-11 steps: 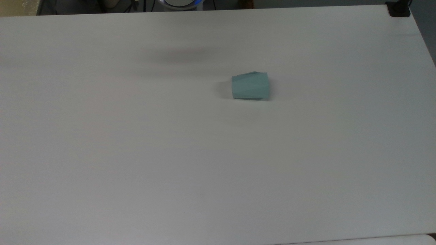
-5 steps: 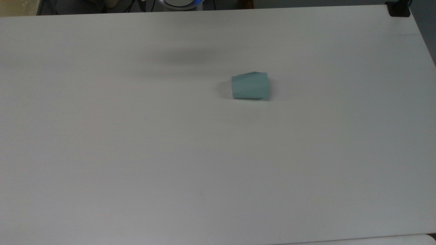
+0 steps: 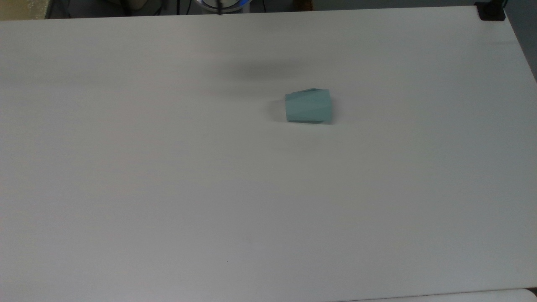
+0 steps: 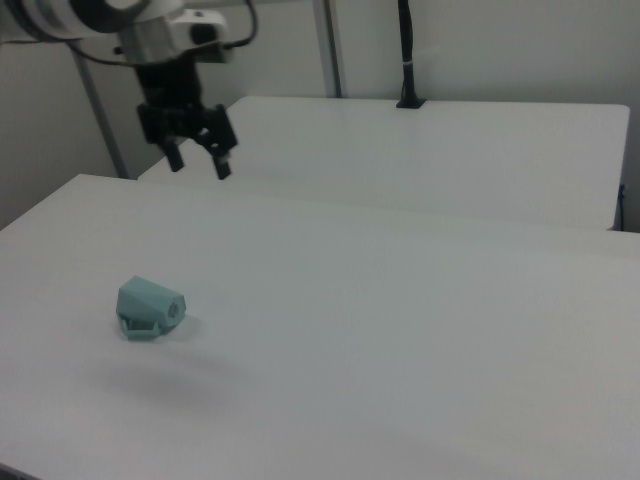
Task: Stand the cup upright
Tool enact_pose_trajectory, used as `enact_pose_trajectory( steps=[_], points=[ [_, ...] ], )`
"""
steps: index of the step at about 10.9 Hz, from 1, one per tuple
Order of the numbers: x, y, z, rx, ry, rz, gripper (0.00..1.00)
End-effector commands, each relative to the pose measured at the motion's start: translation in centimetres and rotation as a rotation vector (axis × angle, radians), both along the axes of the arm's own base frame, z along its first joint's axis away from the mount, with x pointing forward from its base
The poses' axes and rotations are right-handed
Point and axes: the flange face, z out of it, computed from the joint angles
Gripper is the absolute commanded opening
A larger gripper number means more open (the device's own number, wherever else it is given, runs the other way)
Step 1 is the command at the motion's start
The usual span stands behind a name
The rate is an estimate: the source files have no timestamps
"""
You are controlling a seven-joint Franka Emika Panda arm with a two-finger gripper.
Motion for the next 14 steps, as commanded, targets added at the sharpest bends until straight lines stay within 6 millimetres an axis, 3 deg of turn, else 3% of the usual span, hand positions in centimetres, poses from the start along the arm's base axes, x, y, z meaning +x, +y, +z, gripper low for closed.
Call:
enact_pose_trajectory(
  steps=[1,3,6,7,11,14],
  points=[
    [-1.9,10.4,-0.7,-0.158,-0.068,-0.004,1.00],
    [-3.6,18.5,-3.6,-0.293,-0.127,0.027,1.00],
    [-6.8,27.1,-8.1,-0.437,-0.203,0.093,1.00],
    [-7.5,29.2,-9.8,-0.477,-0.221,0.109,1.00],
    [-7.9,33.6,-16.8,-0.624,-0.230,0.199,1.00],
    [-8.4,35.8,-20.3,-0.639,-0.226,0.233,1.00]
  ],
)
